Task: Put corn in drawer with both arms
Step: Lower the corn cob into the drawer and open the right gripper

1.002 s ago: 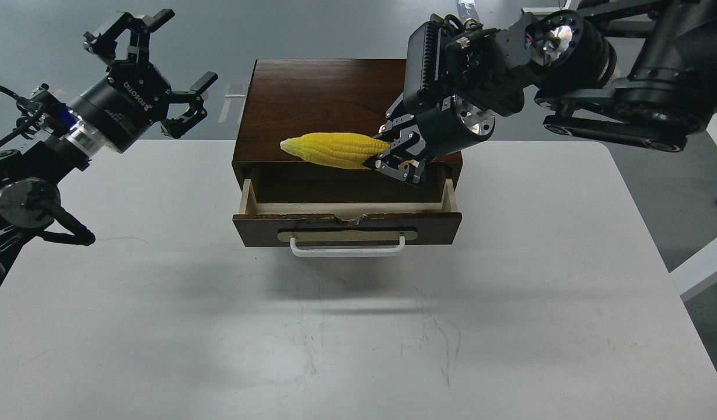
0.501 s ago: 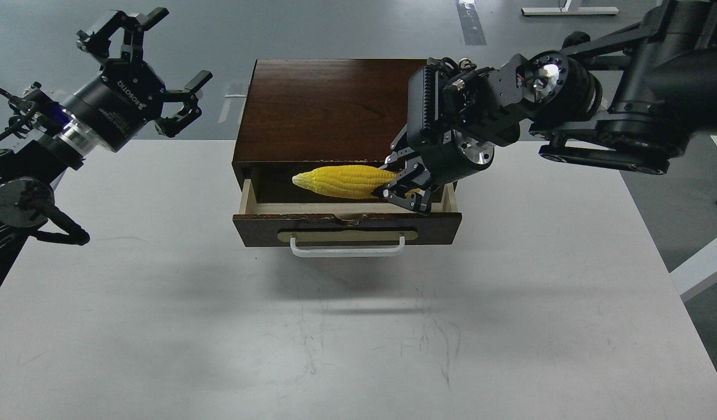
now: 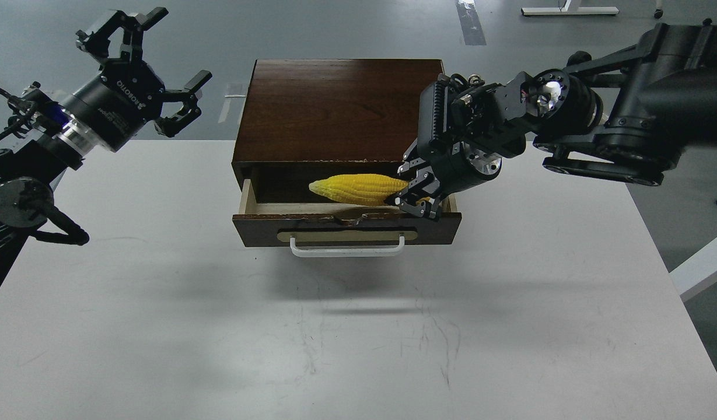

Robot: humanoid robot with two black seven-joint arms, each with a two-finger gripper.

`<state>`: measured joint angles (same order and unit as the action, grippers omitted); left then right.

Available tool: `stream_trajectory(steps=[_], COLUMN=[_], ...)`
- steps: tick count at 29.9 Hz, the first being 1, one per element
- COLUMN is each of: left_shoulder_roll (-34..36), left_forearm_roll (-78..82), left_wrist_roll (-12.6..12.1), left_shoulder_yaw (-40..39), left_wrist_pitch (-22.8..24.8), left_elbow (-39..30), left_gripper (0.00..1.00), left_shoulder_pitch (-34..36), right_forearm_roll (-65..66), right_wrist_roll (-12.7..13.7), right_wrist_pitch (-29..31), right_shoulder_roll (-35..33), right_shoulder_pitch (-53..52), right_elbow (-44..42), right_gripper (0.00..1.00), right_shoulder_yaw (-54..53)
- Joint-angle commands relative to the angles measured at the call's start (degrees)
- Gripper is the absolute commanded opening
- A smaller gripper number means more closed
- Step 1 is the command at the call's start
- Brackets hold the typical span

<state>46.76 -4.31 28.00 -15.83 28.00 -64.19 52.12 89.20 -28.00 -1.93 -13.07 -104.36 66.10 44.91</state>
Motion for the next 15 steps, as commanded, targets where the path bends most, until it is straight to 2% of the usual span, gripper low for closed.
stream_trajectory(steps=[1,8,12,15], left_shoulder_roll=[0.08,0.34,0.26,0.26], left_forearm_roll=[0.0,0.0,0.0,0.0], left_wrist_roll=[0.0,0.0,0.0,0.0], left_shoulder_yaw=[0.01,0.01,0.01,0.01], left_wrist_pitch=[0.0,0.0,0.0,0.0], left_elbow=[0.02,0.02,-0.06,0.03], left_gripper=[0.98,0.98,0.98,0.98], left_shoulder_pitch=[0.0,0.0,0.0,0.0], right_forearm_roll=[0.01,0.01,0.01,0.01], right_wrist_roll=[0.0,0.0,0.0,0.0], right_wrist_pitch=[-0.01,-0.01,-0.01,-0.01], right_shoulder_roll=[0.33,0.33,0.15,0.15], right_shoulder_pitch=[0.03,0.3,0.3,0.3], right_elbow=[-0.01,-0.01,-0.01,-0.01], right_gripper=[0.25,0.43,0.43,0.48], right_shoulder_yaw=[0.0,0.0,-0.09,0.0])
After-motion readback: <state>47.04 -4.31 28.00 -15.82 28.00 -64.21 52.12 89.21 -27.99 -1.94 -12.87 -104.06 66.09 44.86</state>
